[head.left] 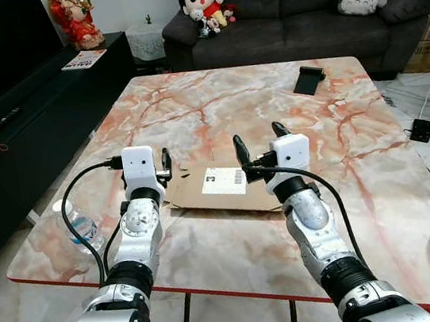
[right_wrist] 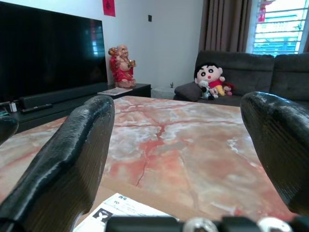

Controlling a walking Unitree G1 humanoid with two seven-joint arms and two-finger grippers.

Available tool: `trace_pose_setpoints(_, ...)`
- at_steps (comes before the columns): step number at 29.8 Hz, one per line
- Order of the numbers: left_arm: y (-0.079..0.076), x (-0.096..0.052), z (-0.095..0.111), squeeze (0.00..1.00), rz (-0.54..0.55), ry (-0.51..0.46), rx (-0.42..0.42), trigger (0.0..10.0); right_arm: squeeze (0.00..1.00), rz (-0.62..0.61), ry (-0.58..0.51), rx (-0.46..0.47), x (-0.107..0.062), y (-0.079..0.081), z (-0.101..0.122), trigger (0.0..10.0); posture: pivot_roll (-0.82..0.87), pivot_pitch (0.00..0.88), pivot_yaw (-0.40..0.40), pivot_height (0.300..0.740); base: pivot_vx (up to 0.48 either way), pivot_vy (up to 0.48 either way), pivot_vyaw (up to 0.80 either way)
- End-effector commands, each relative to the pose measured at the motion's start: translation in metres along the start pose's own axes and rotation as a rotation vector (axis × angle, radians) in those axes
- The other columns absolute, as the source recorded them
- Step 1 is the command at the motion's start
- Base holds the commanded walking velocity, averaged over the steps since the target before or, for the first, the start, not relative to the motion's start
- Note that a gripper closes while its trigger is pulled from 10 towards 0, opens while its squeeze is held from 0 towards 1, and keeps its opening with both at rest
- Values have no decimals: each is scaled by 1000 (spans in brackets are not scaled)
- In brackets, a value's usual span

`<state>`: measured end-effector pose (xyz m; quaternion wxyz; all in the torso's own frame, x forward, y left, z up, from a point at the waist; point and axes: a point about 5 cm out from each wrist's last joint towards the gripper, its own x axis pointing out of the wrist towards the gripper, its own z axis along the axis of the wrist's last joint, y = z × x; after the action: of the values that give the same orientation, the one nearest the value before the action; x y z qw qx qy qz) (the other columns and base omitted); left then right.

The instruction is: Picking trash to rubbish bin

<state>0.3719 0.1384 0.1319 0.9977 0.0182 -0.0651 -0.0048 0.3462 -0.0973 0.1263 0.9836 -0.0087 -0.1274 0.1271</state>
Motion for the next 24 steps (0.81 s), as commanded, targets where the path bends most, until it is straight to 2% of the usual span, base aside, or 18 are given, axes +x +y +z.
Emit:
trace_pose_setpoints(1,2,3,0,1000,10,29,-31,10000,0,12,24,-2,-1,3,-4,10000,-68,0,36,740,0,0,0)
trace_pose_setpoints(3,4,3,-3,1000,19,52,-30,10000,0,15,23,-1,-1,4,-3,10000,-70,0,35,740,0,0,0)
trace_pose_setpoints(4,5,3,-4,0,27,61,-23,10000,0,17,23,-1,-1,5,-3,10000,-70,0,35,740,0,0,0)
trace_pose_setpoints(8,14,4,-6,0,70,95,-27,10000,0,24,28,-2,-1,6,-4,10000,-69,0,30,740,0,0,0)
trace_pose_setpoints(12,19,6,-8,0,87,131,-89,10000,0,29,32,-5,-3,7,-5,10000,-74,0,23,740,0,0,0)
trace_pose_setpoints(19,17,5,-12,0,84,159,-154,10000,0,33,42,-6,-7,7,-8,10000,-81,0,16,740,0,0,0)
trace_pose_setpoints(22,14,3,-19,0,78,215,-256,10000,0,35,47,-5,-9,8,-9,10000,-79,0,12,740,0,0,0)
trace_pose_setpoints(24,11,3,-21,0,53,230,-278,10000,0,37,46,-4,-9,8,-9,10000,-82,0,9,740,0,0,0)
